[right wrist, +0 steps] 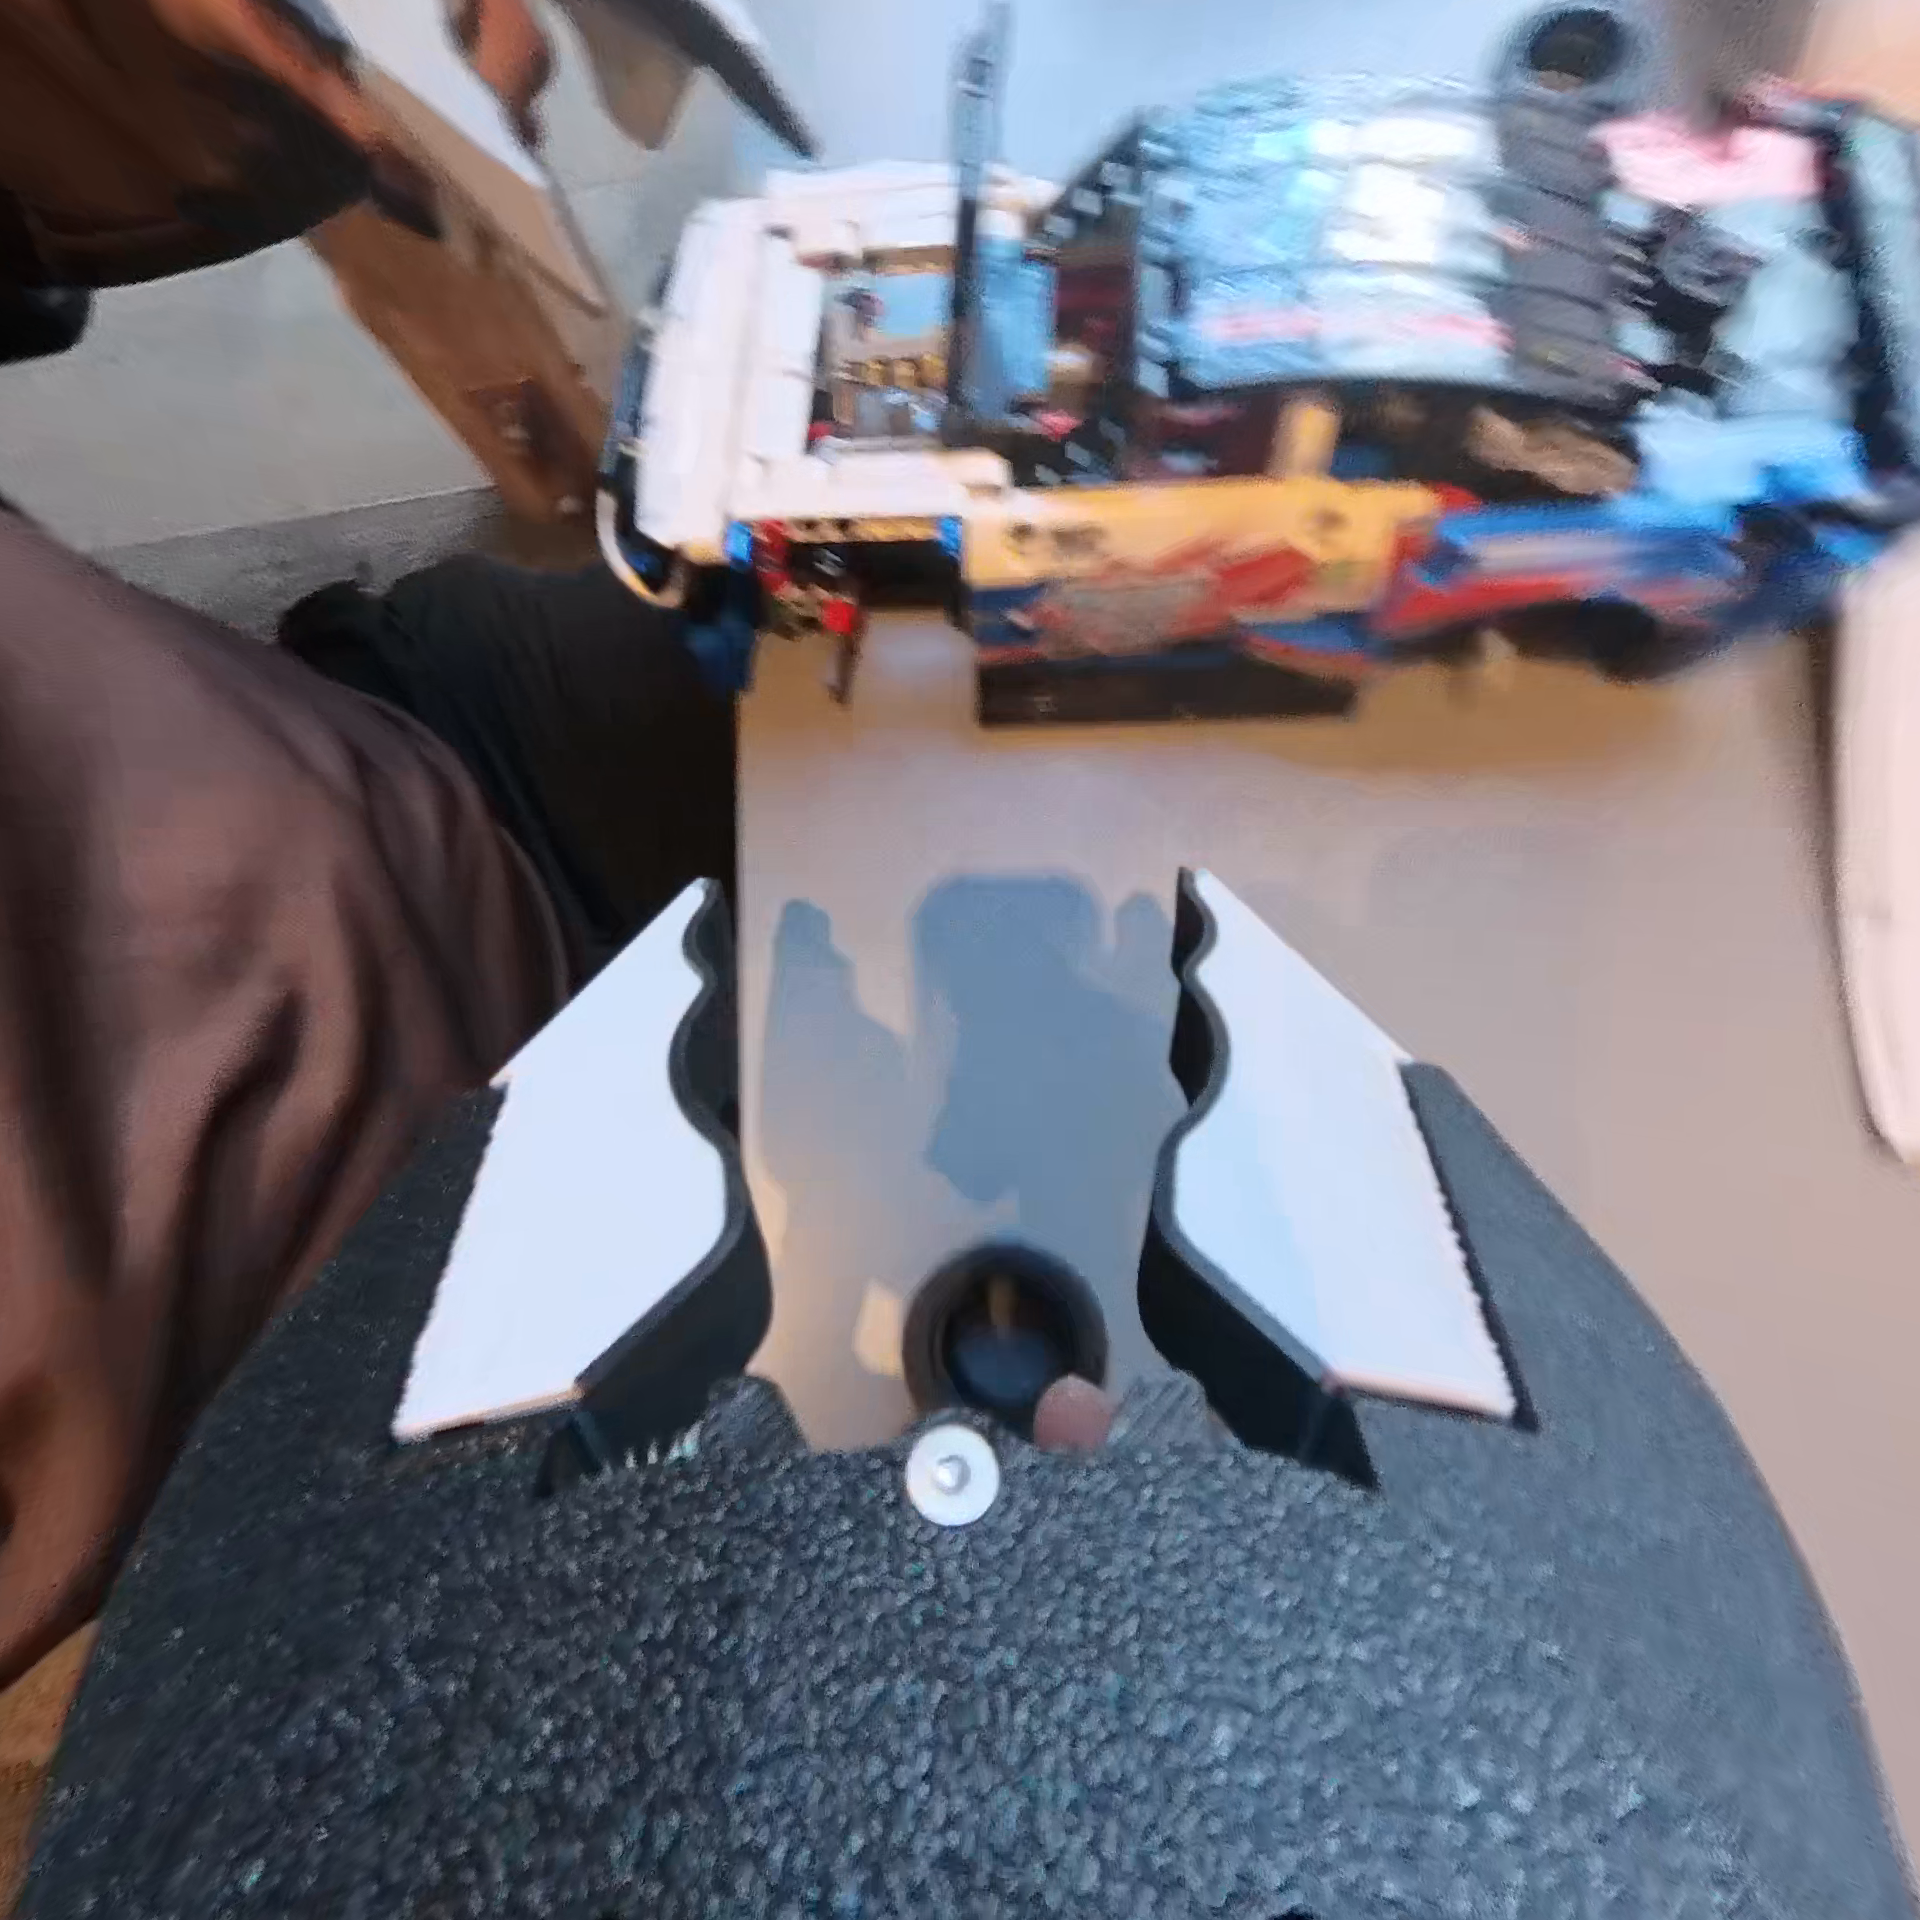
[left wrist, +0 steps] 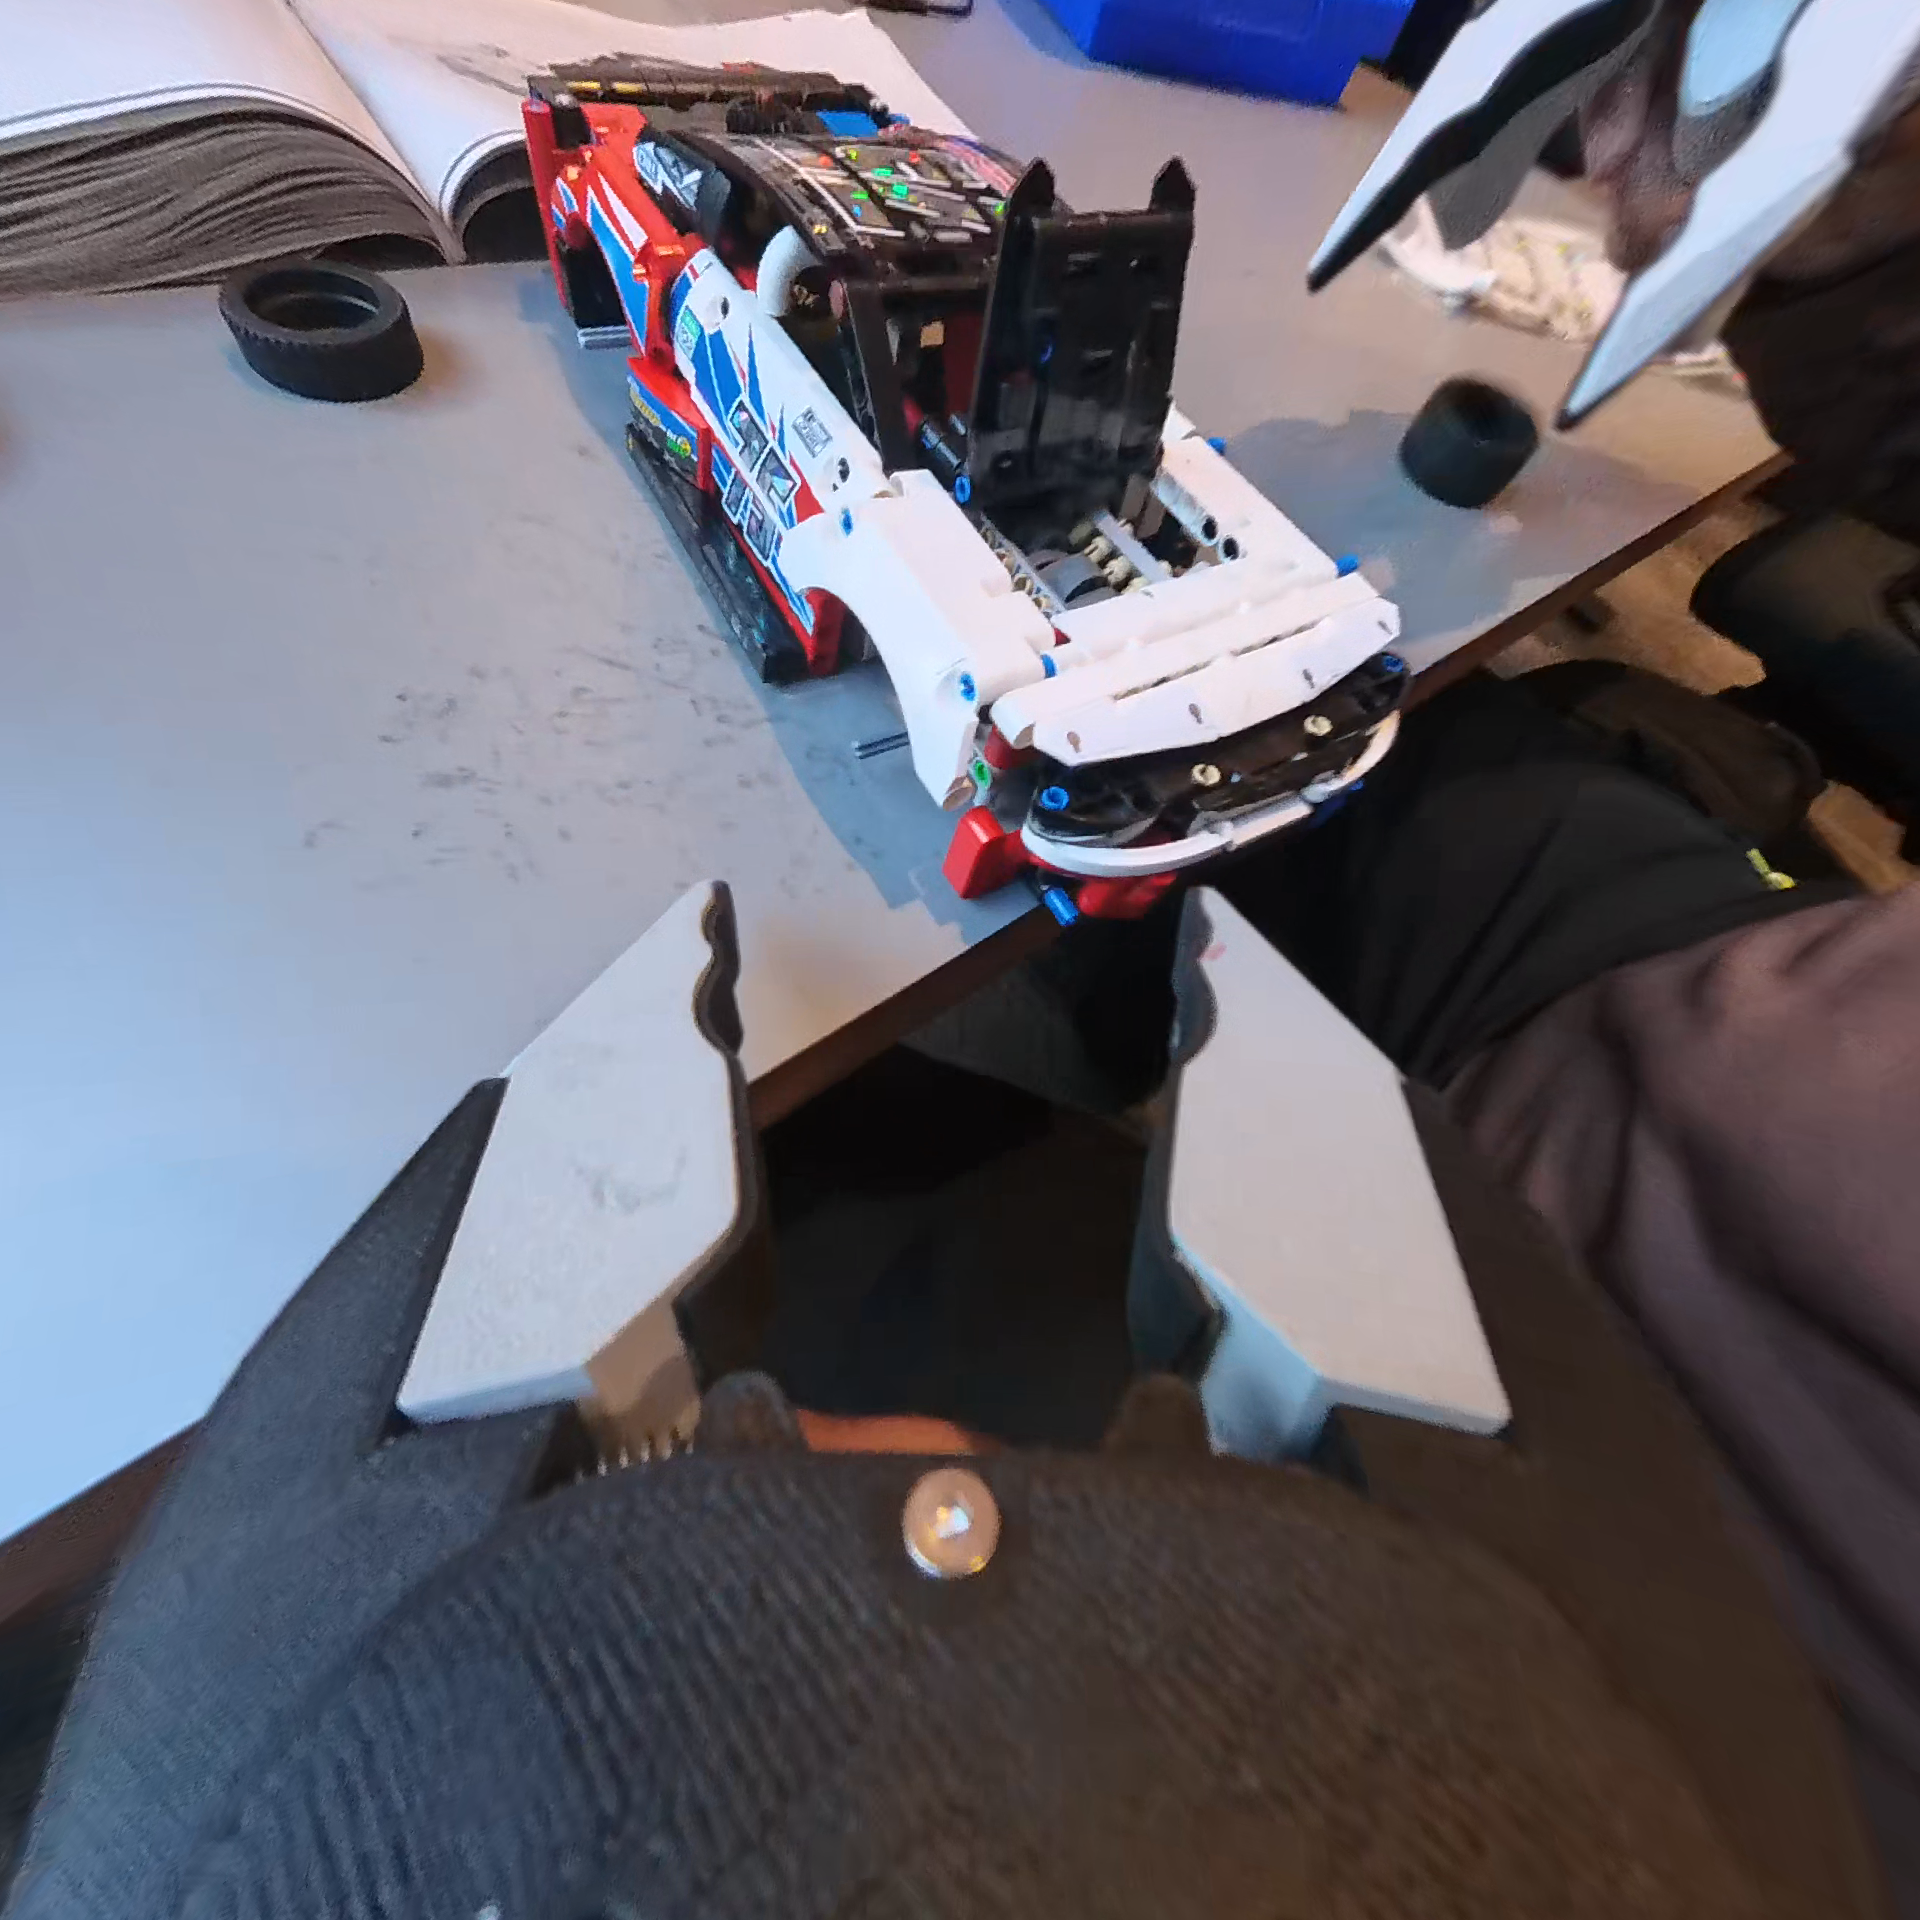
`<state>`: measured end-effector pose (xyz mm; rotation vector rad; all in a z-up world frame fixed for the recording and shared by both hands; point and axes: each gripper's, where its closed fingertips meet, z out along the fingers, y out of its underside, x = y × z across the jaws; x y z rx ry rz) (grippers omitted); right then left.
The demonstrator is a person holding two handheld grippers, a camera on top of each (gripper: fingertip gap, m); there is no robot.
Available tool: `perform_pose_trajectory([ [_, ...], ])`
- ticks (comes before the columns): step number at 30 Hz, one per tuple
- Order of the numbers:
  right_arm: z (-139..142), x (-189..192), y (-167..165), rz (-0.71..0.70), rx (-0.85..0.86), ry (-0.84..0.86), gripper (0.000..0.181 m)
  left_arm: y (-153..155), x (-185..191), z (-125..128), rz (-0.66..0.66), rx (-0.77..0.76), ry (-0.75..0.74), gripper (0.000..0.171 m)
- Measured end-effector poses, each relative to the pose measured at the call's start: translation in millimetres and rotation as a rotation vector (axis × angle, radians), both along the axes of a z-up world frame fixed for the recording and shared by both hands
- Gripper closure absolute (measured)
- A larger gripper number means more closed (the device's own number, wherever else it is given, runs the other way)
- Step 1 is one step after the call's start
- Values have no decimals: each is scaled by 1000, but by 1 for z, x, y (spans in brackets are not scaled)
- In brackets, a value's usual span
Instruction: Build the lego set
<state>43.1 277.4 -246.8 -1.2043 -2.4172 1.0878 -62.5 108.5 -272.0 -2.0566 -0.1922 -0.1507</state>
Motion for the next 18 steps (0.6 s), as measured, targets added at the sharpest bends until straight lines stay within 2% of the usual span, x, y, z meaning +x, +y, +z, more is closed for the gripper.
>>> perform_pose_trajectory([
  [3,3,17,62,-172,13,5,98,1,5,2,4,32,-48,89],
  [7,-24,50,114,-303,51,-59,98,5,11,-3,-6,33,-95,90],
  [8,-29,56,117,-309,57,-52,98,6,13,-5,-9,29,-100,90],
  [12,-34,72,92,-220,-52,-40,98,11,18,-6,-34,21,-100,90],
  [15,-51,71,92,-212,23,-54,110,14,18,-6,-41,22,-91,90],
  [18,-49,66,79,-145,-12,-50,136,17,18,-6,-55,38,-119,89],
])
